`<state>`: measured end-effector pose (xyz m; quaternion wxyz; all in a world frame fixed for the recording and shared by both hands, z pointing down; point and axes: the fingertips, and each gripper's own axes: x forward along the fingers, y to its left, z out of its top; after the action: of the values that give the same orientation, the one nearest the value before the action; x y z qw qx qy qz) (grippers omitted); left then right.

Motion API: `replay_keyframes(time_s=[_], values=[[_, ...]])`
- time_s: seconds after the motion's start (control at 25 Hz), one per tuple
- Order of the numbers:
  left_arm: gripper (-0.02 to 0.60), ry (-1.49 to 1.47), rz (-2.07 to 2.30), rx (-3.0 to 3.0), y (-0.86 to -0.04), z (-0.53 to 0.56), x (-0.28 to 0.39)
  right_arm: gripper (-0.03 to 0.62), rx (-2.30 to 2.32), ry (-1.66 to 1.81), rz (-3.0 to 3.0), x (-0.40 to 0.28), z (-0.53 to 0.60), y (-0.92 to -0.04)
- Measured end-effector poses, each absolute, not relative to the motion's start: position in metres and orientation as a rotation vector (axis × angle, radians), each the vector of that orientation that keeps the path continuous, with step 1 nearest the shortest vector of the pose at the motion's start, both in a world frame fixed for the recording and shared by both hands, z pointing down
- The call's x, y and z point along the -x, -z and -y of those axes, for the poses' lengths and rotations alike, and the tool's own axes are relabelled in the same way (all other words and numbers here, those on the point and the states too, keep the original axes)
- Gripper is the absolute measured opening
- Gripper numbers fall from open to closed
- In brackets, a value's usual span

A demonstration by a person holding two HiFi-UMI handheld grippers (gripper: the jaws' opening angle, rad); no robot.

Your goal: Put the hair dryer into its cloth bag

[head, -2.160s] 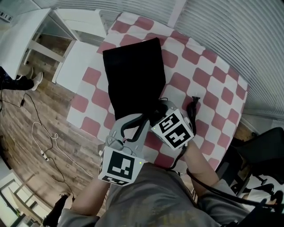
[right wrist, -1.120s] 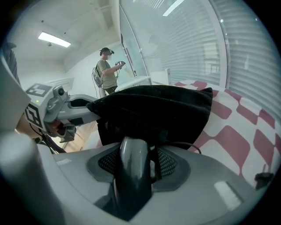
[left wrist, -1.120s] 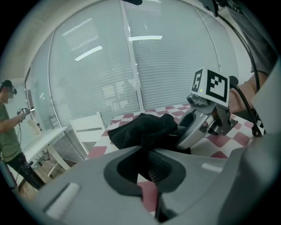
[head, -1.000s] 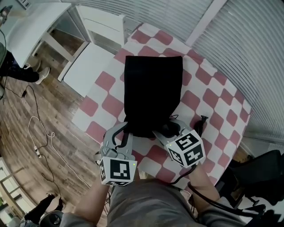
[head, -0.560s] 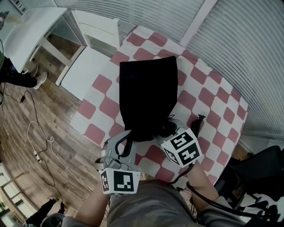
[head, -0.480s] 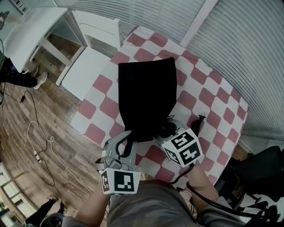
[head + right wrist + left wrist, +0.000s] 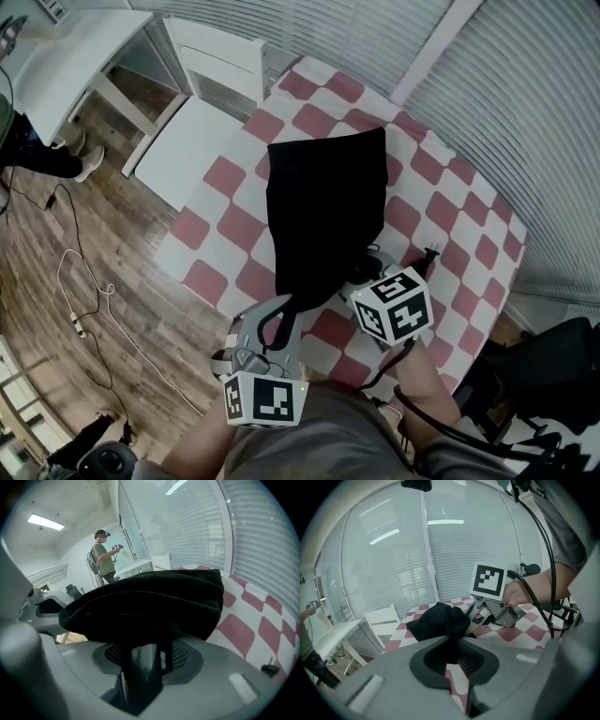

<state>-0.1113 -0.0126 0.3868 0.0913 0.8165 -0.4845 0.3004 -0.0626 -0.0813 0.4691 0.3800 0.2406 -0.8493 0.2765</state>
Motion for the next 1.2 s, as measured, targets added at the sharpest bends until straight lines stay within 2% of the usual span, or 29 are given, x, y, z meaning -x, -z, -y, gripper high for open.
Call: replay_keyframes(time_s=[0.32,0.44,0.52,0.64,0.88,1.2], values=[[0.021,-0.832,1.423,-2.372,-0.395,0.024,0.12,0.221,-0.645,-0.665,2.145,0.07,0.087,-0.488],[0.021,-0.758,1.422,-2.345,-0.394,0.029,0.122,0.303,-0.606,-0.66,2.16,0.071,0.079,-0.486],[0.021,-0.731,1.429,-2.324,-0.394,0.031,0.124,0.319,-0.604,-0.659,2.164,0.066,0.07,-0.482],[0.021,-0.739,1.443,-2.304,-0.393,0.035,0.129,0.316,-0.627,-0.669,2.167,0.049,0.056,-0.475],[0.023,-0.749,1.462,-2.247,-0.387,0.035,0.134,0.245,-0.683,-0.543,2.271,0.025,0.04,-0.444],[0.023,-0.761,1.43,-2.232,-0.389,0.035,0.124,0.242,-0.713,-0.198,2.256,0.028,0.071,-0.435]])
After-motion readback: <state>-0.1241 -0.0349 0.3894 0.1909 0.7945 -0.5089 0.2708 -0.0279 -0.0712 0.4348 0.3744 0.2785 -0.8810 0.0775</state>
